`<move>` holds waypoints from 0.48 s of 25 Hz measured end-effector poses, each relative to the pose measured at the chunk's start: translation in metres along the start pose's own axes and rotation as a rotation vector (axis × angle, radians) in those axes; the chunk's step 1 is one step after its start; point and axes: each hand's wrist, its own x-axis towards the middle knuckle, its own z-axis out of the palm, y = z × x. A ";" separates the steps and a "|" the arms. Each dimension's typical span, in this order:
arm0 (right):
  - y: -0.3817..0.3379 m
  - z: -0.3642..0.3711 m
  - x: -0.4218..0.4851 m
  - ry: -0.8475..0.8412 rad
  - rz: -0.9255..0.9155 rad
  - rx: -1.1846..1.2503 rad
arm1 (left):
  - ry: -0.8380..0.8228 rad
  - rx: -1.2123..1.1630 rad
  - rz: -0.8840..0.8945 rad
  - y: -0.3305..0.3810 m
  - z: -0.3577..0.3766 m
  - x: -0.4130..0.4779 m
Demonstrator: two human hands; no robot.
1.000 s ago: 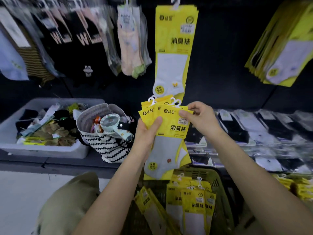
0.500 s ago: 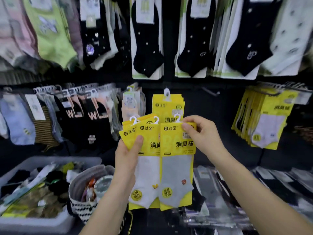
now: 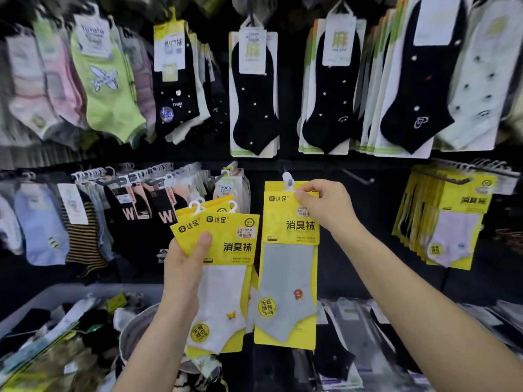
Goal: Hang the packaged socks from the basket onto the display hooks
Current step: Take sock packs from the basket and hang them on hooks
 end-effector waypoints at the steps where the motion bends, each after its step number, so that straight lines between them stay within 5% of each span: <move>1: 0.000 0.002 0.000 0.003 0.003 -0.040 | -0.003 0.002 0.002 0.000 -0.001 0.000; 5: -0.002 0.004 -0.002 0.027 -0.001 -0.220 | -0.021 0.004 0.012 0.003 -0.001 -0.004; 7: 0.000 0.003 -0.006 0.137 -0.116 -0.407 | -0.026 -0.007 0.013 0.004 0.000 -0.006; 9: -0.003 0.003 -0.017 0.223 -0.288 -0.348 | -0.043 -0.021 0.007 0.003 0.004 -0.009; 12: -0.018 0.013 -0.035 0.010 -0.374 -0.154 | -0.088 -0.058 -0.007 0.001 0.017 -0.016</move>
